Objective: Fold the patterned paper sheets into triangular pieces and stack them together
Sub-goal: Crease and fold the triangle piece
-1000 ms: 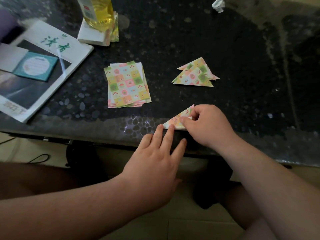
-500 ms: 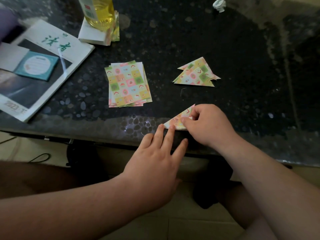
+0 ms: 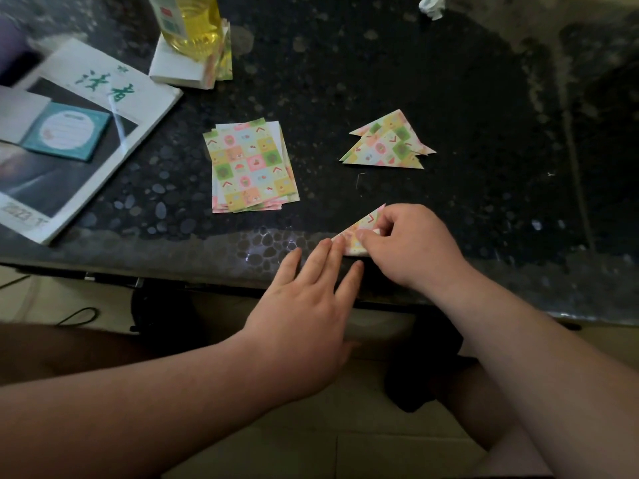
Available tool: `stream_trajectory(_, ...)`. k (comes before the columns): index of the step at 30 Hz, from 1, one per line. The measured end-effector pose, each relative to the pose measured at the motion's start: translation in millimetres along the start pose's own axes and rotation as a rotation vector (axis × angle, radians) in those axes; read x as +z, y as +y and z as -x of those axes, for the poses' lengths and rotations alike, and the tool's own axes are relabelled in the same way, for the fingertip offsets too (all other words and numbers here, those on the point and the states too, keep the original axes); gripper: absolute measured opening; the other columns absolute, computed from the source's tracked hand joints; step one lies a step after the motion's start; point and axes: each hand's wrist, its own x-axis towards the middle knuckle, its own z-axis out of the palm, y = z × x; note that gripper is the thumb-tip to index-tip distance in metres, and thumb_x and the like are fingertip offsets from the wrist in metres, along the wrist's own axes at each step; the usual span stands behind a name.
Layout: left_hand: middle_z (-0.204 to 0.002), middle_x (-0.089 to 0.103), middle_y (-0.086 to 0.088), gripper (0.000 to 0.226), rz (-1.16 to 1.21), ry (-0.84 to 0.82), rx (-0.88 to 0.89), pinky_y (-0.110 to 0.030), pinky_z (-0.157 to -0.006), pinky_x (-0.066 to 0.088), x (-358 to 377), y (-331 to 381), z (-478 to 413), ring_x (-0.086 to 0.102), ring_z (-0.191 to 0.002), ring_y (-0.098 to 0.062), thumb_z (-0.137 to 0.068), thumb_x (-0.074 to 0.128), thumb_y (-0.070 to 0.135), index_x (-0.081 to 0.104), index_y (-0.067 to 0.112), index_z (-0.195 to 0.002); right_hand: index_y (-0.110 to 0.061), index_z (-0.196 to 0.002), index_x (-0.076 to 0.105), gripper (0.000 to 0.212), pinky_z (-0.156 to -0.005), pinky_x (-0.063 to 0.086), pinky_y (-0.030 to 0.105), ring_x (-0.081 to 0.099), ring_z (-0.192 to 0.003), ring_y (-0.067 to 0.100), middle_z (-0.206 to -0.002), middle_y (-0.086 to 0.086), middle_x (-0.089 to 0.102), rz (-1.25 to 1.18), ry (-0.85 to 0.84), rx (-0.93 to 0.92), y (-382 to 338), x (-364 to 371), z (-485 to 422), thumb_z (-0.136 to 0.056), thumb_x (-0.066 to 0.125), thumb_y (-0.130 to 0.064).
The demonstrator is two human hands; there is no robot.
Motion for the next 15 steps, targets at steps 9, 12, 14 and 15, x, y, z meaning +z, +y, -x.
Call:
stream_trajectory(9,-0.17,-0.001,-0.019,0.102,0.019,0.054,-0.026,-0.058,-0.124,0.008,4.4,-2.2,-1.9,-0.001,-0.157,-0.034,-0.092,0.048,0.066,0.0,0.009,-0.162,-0.027,-0.073,0.059,0.026,-0.056,0.039,0.028,0.056,-0.071,0.008,-0.076,-0.01,0.061,0.029,-0.007,0.005,1.8,0.3,-1.7,-0.093,0.067,-0.041)
stream_trajectory(12,-0.17,0.002,-0.018,0.104,0.016,0.052,-0.034,-0.058,-0.124,0.01,2.6,-1.7,-1.5,0.002,-0.157,-0.033,-0.091,0.05,0.063,0.001,0.004,-0.161,-0.027,-0.073,0.059,0.026,-0.056,0.04,0.028,0.055,-0.071,0.008,-0.077,-0.011,0.06,0.029,0.001,0.009,1.8,0.9,-2.2,-0.093,0.067,-0.042)
stream_trajectory(14,-0.17,-0.008,-0.016,0.104,0.015,0.049,-0.047,-0.056,-0.124,0.005,4.4,-2.0,-1.0,-0.006,-0.157,-0.031,-0.094,0.045,0.062,-0.01,0.004,-0.16,-0.027,-0.074,0.059,0.026,-0.059,0.043,0.029,0.056,-0.073,0.008,-0.077,-0.011,0.06,0.031,0.005,0.018,1.7,1.9,-2.6,-0.093,0.067,-0.043)
stream_trajectory(15,-0.171,-0.007,-0.016,0.104,0.006,0.071,-0.05,-0.057,-0.124,0.006,3.3,-1.5,-1.1,-0.004,-0.157,-0.031,-0.094,0.045,0.062,-0.009,0.003,-0.16,-0.027,-0.074,0.06,0.026,-0.06,0.043,0.03,0.056,-0.073,0.009,-0.077,-0.011,0.061,0.032,0.007,0.019,1.7,2.2,-2.6,-0.093,0.066,-0.043)
